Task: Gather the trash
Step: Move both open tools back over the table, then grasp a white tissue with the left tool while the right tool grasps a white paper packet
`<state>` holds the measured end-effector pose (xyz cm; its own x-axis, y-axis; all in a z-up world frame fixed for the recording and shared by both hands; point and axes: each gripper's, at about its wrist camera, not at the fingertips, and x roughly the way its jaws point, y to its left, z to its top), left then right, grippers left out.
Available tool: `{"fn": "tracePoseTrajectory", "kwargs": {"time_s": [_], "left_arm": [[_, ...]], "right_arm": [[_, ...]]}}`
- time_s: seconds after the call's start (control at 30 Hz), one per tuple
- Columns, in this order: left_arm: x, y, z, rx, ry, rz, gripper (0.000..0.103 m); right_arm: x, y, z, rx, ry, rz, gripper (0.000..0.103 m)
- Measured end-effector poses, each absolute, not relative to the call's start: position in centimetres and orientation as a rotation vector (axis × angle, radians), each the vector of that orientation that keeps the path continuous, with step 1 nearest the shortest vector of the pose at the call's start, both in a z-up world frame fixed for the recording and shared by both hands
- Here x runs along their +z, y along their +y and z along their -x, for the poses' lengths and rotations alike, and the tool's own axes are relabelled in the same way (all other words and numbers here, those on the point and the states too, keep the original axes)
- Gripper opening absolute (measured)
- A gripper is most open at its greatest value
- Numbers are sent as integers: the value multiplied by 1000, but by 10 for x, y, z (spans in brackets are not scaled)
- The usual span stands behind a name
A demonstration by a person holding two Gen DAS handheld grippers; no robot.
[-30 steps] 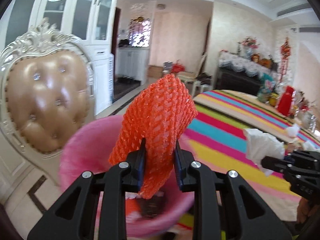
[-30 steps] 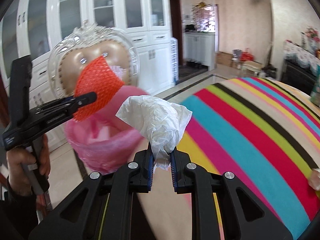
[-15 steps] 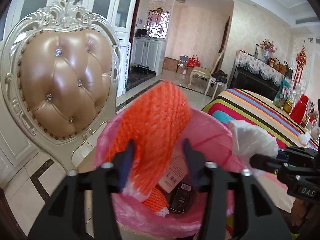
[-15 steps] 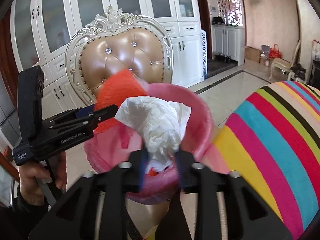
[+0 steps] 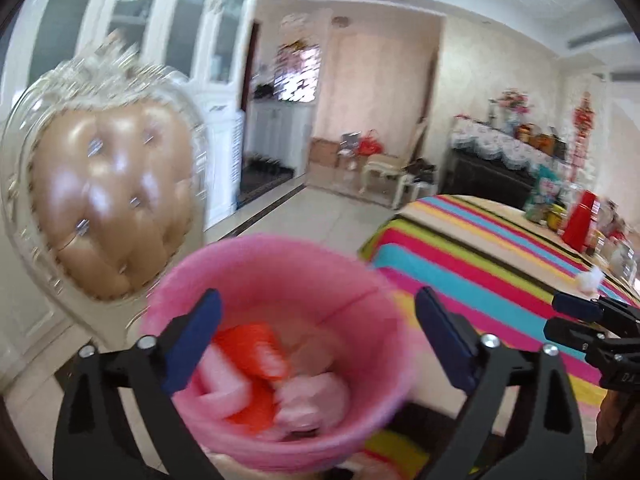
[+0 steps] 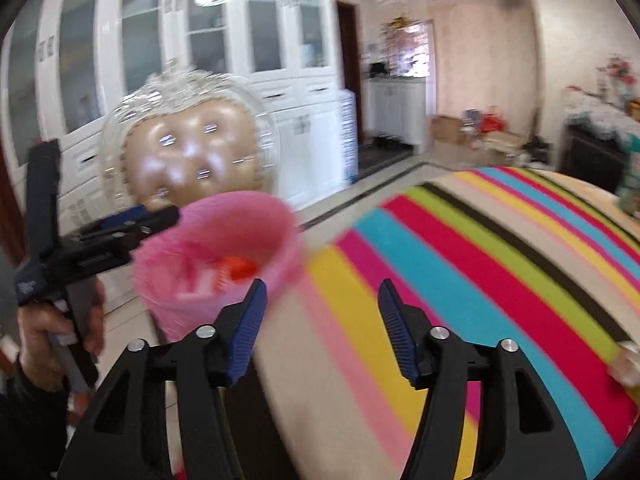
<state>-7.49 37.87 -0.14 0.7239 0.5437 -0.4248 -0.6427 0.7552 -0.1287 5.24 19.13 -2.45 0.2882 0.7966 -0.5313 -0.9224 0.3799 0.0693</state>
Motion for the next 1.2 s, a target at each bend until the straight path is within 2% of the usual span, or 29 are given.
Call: {"fn": "tracePoseTrajectory", "kwargs": {"time_s": [0.3,0.6,0.87,1.17,1.2], "left_arm": [[24,241,-62,246,390,221,98],[4,92,-185,-19,488,168,98],[-28,23,-236,-62,586,104,98],[-38,19,-261,-61,650,58,97],[-39,16,-264,-66,656,48,97]], "right_arm": [[-21,8,-133,735,540,139,60],[-44,-149,-207,334,631,10,60],[-83,-172,-230,298,796,45,52],[-106,-155,-260,305,904,98,48],[-104,-157,-261,312,893,88,38]]}}
